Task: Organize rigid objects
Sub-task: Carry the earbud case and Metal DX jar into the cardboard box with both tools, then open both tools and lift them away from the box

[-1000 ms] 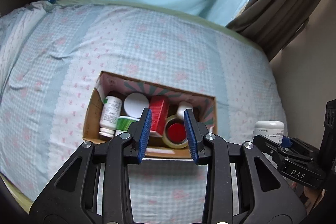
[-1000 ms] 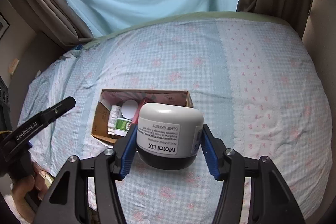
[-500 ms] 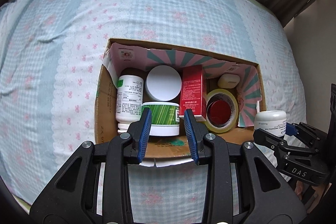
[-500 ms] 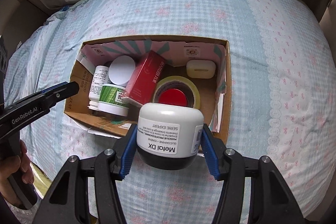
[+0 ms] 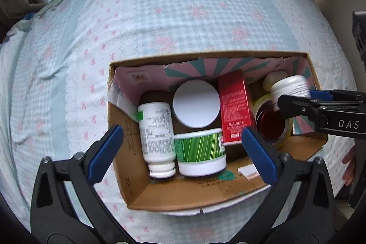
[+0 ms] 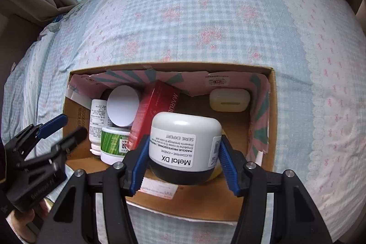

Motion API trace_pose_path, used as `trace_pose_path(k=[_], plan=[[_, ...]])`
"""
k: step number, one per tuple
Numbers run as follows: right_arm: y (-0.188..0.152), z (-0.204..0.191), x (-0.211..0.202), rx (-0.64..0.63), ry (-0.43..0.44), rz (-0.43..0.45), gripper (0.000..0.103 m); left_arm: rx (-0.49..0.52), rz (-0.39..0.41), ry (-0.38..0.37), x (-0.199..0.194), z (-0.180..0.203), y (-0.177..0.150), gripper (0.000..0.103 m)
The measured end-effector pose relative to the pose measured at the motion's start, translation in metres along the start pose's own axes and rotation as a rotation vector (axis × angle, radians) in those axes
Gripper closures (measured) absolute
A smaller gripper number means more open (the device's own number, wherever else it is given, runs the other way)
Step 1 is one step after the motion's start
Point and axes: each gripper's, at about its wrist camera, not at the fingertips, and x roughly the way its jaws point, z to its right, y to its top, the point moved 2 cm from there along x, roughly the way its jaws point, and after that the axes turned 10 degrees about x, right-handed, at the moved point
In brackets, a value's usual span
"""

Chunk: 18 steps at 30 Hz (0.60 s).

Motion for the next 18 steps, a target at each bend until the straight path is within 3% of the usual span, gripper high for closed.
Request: trace_pose_path(k=[1, 2, 3, 9, 18], plan=[[0.004, 0.001, 0.003, 0.013, 0.018, 0.002, 0.020, 0.002, 0.007, 0.001, 0.002, -0.001, 0.002, 0.000], [0.006, 0.001, 0.003, 0.017, 0.021, 0.013, 0.006, 0.004, 0.004, 0.003, 0.005, -0.002, 0.003, 0.000], [0.009, 0.002, 0.002, 0.017, 0.017, 0.033, 0.000, 0.002, -0.005, 0.000, 0.008, -0.003, 0.004, 0.000], [0.008, 0.011, -0.003, 0.052, -0.036, 0.063, 0.000, -0.035, -0.047, -0.013, 0.015, -0.006, -0.003, 0.000], [-0.001, 0.018, -0.010, 0.039, -0.029, 0.045, 0.000, -0.050, -0.030, 0.002, -0.001, 0.002, -0.004, 0.000]])
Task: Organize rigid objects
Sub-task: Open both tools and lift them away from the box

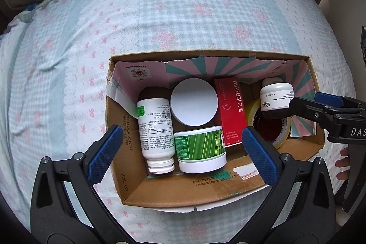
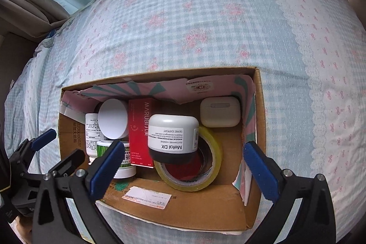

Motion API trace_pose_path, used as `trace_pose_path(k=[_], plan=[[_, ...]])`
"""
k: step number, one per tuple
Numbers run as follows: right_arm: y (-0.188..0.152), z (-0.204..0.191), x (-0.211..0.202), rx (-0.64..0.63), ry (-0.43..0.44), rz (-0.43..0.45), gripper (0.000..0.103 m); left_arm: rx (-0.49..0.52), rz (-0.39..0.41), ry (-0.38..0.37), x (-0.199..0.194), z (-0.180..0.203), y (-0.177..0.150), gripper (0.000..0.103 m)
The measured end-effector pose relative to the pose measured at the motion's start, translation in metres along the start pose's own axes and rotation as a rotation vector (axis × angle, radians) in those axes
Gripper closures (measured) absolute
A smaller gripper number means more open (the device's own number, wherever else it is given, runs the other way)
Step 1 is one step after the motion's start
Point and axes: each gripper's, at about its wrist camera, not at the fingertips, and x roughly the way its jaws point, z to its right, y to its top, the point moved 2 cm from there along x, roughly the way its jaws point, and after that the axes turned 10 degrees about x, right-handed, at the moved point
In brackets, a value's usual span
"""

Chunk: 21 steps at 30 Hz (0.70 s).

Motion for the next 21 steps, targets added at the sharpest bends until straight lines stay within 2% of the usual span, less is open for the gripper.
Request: trace_pose_path(k=[6, 10, 16, 21], plan=[[-0.010, 0.001, -0.015, -0.031, 0.001, 0.005, 0.000, -0.026, 0.012, 0.027, -0.022, 0.005, -0.007, 0.000], [-0.019, 0.001, -0.046, -0.059, 0.012, 0.023, 0.000, -0.038, 0.041, 0.036, -0.058, 0.015, -0.010, 0.000], [-0.034, 0.001, -0.132, -0.102, 0.014, 0.108, 0.000, -0.081, 0.153, 0.052, -0.153, 0.032, -0.011, 0.000], [-0.045, 0.003, -0.227, -0.107, 0.012, 0.238, 0.000, -0.105, 0.271, 0.074, -0.244, 0.055, -0.012, 0.000]])
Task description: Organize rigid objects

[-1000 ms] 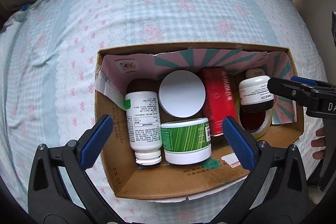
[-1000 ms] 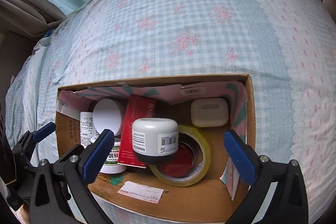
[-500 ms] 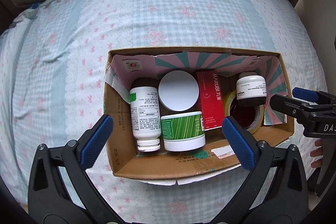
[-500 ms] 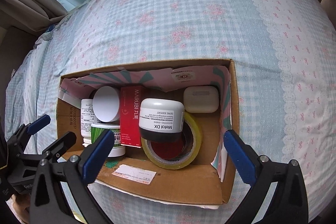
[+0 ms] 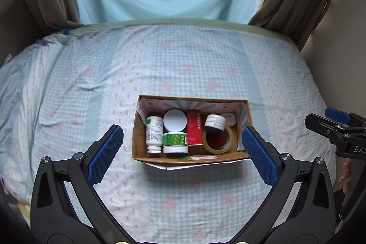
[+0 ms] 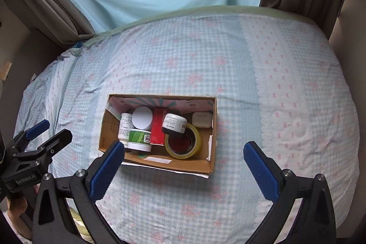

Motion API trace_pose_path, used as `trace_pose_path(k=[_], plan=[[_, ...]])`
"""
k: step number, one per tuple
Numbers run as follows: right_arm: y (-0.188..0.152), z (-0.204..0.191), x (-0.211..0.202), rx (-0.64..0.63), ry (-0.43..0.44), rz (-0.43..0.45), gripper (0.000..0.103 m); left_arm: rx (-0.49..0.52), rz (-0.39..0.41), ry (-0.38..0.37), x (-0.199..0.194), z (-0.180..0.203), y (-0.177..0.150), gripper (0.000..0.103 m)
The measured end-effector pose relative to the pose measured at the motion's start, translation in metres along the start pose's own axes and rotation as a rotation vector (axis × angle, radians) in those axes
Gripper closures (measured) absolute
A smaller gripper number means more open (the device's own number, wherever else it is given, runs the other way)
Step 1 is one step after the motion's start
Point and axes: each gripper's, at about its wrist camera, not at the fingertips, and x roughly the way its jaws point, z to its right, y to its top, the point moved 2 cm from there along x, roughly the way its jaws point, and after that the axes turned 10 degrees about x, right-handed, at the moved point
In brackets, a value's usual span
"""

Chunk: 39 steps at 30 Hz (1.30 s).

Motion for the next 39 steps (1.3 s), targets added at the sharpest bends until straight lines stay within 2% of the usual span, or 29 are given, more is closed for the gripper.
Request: trace_pose_path(k=[5, 9, 13, 16, 20, 27, 39], plan=[[0.003, -0.003, -0.092, -0.044, -0.038, 0.153, 0.000, -0.003, 0.161, 0.010, -0.091, 0.022, 0.016, 0.000], [-0.005, -0.004, -0.151, -0.085, -0.072, 0.277, 0.000, 0.046, 0.277, 0.070, -0.150, 0.048, 0.019, 0.000], [-0.019, 0.001, -0.195, -0.085, -0.094, 0.381, 0.000, 0.033, 0.391, 0.068, -0.194, 0.060, 0.009, 0.000], [-0.030, 0.005, -0.215, -0.081, -0.109, 0.439, 0.000, 0.044, 0.438, 0.066, -0.213, 0.066, 0.000, 0.000], [-0.043, 0.008, -0.232, -0.081, -0.133, 0.502, 0.000, 0.047, 0.475, 0.065, -0.229, 0.070, -0.012, 0.000], [-0.052, 0.009, -0.248, -0.081, -0.136, 0.545, 0.000, 0.055, 0.497, 0.085, -0.240, 0.075, -0.021, 0.000], [-0.063, 0.010, -0.256, -0.077, -0.117, 0.560, 0.000, 0.041, 0.492, 0.106, -0.248, 0.073, -0.030, 0.000]])
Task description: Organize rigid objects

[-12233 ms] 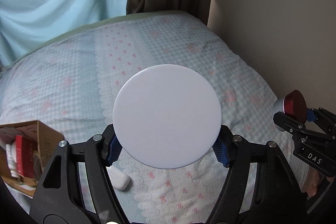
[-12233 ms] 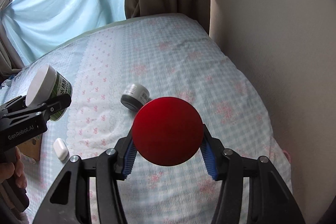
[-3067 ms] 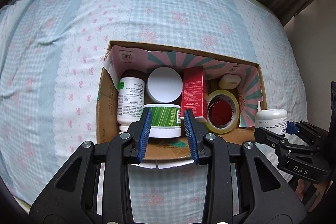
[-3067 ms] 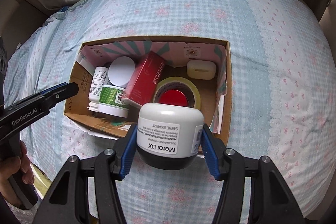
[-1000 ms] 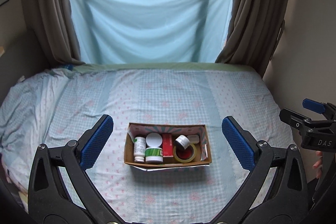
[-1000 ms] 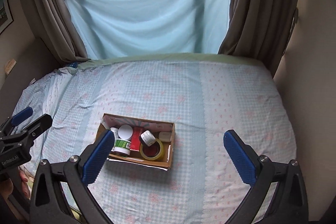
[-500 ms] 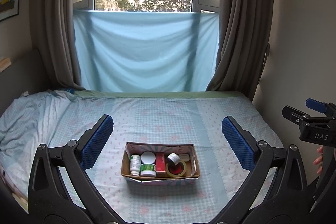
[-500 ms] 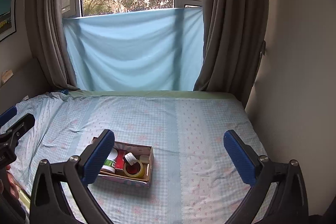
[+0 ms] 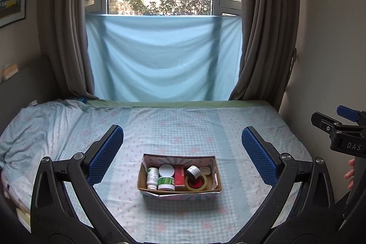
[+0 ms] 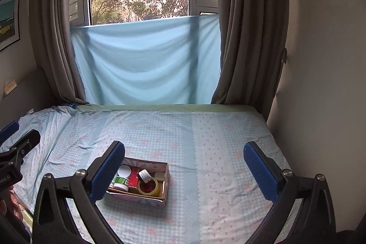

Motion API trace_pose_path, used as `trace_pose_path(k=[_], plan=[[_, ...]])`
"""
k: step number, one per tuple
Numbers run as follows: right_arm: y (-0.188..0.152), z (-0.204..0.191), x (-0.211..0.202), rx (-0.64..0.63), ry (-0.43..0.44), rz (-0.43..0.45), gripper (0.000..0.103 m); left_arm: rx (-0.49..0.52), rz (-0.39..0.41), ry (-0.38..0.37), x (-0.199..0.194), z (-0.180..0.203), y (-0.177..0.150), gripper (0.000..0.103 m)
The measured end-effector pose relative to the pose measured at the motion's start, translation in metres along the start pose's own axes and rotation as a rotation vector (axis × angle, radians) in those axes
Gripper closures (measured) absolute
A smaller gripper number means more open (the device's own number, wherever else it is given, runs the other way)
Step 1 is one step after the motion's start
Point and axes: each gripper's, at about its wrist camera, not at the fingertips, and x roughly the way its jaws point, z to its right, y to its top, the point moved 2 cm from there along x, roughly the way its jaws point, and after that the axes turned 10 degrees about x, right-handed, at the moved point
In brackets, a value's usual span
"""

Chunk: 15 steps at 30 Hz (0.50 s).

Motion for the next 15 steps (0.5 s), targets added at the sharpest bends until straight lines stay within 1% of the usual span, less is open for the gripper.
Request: trace_pose_path(k=[8, 15], plan=[[-0.0002, -0.0020, -0.0069, -0.006, 0.006, 0.002, 0.000, -0.004, -0.009, 0.003, -0.0031, 0.0001, -0.0033, 0.000], [0.0011, 0.0002, -0.0081, 0.005, 0.003, -0.003, 0.000, 0.013, -0.001, 0.009, -0.0068, 0.0032, -0.0027, 0.000]])
